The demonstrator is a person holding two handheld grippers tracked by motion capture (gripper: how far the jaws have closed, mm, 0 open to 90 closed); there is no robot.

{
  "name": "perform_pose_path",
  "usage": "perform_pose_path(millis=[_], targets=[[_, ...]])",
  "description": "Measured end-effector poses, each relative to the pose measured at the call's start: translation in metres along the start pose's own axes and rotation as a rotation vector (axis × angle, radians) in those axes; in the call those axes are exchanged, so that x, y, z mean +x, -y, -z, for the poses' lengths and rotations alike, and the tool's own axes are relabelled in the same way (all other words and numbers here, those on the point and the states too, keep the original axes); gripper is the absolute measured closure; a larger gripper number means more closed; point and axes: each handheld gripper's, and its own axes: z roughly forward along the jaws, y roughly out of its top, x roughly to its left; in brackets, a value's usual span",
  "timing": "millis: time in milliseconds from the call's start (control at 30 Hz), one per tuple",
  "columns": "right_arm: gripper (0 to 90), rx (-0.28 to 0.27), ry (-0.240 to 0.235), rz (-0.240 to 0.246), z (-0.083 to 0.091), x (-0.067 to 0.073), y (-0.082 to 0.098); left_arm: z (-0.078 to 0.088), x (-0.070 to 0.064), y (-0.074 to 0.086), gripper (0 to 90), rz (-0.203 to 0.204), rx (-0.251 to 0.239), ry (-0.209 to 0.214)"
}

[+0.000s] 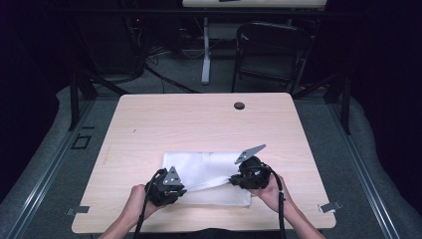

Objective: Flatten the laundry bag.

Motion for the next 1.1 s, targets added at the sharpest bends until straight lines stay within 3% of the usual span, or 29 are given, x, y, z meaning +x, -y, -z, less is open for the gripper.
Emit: perform_pose_path(millis=[67, 167, 333, 367, 400, 500, 533, 567, 633, 667, 700, 733, 800, 933, 967, 1100], targets=[[86.4, 0.003, 0.002, 0.004, 0.0, 0.001, 0.001, 0.001, -0.001, -0.001, 87.4, -0.02, 0.013, -0.001], [85.9, 0.008, 0.02, 0.014, 0.001, 0.003, 0.002, 0.003, -0.001, -0.003, 89.0, -0.006, -0.002, 0.012], [80.8, 0.01, 0.038, 0.032, 0.005, 0.006, 0.004, 0.01, 0.002, -0.009, 89.2, 0.043, -0.018, 0.04], [73.9, 0.018, 0.039, 0.033, 0.005, 0.007, 0.006, 0.011, 0.002, -0.01, 89.2, 0.055, -0.02, 0.041], [73.9, 0.018, 0.039, 0.033, 0.005, 0.007, 0.006, 0.012, 0.003, -0.011, 89.2, 0.065, -0.02, 0.042], [62.2, 0.028, 0.095, 0.057, 0.005, 0.013, 0.014, 0.015, 0.004, -0.012, 89.3, 0.087, -0.017, 0.048], [62.2, 0.028, 0.095, 0.057, 0.005, 0.013, 0.014, 0.016, 0.004, -0.012, 89.3, 0.096, -0.024, 0.052], [60.4, 0.037, 0.146, 0.088, 0.006, 0.017, 0.02, 0.018, 0.004, -0.012, 89.3, 0.094, -0.027, 0.051], [59.0, 0.05, 0.162, 0.101, 0.006, 0.018, 0.022, 0.019, 0.004, -0.012, 89.2, 0.094, -0.034, 0.05], [61.3, 0.062, 0.191, 0.121, 0.005, 0.02, 0.027, 0.02, 0.004, -0.012, 89.2, 0.093, -0.037, 0.051], [61.3, 0.062, 0.191, 0.121, 0.005, 0.02, 0.027, 0.021, 0.004, -0.012, 89.2, 0.088, -0.042, 0.046], [69.7, 0.066, 0.201, 0.122, 0.004, 0.021, 0.029, 0.022, 0.004, -0.012, 89.2, 0.086, -0.05, 0.047], [70.3, 0.08, 0.204, 0.12, 0.004, 0.021, 0.029, 0.024, 0.004, -0.012, 89.2, 0.088, -0.056, 0.044], [85.4, 0.064, 0.222, 0.121, 0.009, 0.021, 0.029, 0.026, 0.004, -0.012, 89.2, 0.085, -0.057, 0.037], [87.0, 0.04, 0.217, 0.104, 0.011, 0.022, 0.029, 0.026, 0.003, -0.013, 89.2, 0.08, -0.047, 0.029], [87.5, 0.037, 0.21, 0.11, 0.017, 0.024, 0.028, 0.03, -0.004, -0.014, 89.2, 0.057, -0.049, 0.027]])
